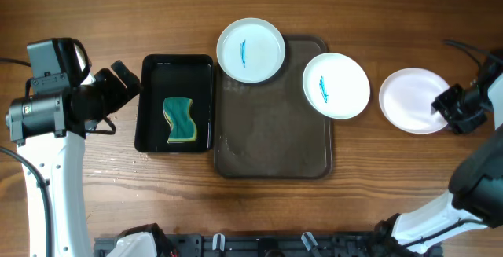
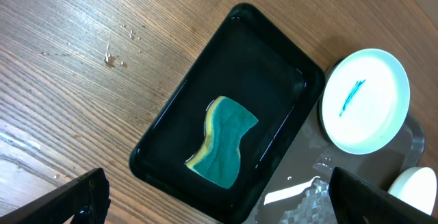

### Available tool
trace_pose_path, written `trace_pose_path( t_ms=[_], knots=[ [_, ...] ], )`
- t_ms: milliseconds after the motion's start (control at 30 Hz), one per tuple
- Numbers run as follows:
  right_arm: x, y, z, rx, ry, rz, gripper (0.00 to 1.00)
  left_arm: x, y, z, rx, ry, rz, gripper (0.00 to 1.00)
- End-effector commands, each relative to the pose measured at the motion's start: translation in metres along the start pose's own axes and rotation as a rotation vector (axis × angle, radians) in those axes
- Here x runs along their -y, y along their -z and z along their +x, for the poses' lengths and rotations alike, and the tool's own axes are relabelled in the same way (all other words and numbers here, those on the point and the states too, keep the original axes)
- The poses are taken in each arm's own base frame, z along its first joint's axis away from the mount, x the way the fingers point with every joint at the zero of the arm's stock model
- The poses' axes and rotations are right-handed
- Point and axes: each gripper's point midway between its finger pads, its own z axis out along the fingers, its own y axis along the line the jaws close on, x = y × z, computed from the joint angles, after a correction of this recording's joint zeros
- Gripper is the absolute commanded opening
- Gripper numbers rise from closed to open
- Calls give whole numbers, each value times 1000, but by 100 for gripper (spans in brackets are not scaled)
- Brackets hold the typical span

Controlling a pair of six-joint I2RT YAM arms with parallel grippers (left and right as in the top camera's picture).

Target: Clean dirty plates on tray and stack at the side

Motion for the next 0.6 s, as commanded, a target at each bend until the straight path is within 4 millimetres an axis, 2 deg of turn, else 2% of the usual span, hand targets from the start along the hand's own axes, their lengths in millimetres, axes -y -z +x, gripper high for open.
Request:
trace_pose_path(
  t_ms=[0, 100, 200, 300, 400, 467, 567],
  knots=[
    [-68, 56, 7, 109, 264, -254, 47, 3, 5, -3, 13, -3, 17, 100],
    [-117, 60, 36, 106, 539, -366, 47, 3, 5, -4, 14, -3, 17, 100],
    [-150, 43, 53, 167, 740, -367, 48, 3, 5, -3, 13, -3, 17, 100],
    [-176, 20, 60, 248, 829, -347, 48, 3, 5, -4, 14, -3, 17, 100],
    [-187, -7, 62, 308, 875, -285, 47, 3, 5, -3, 13, -3, 17, 100],
    [-191, -18, 66, 300, 894, -284, 45, 3, 5, -3, 13, -3, 17, 100],
    [-179, -39, 62, 272, 902, -207, 43, 3, 5, -4, 14, -3, 17, 100]
  ],
)
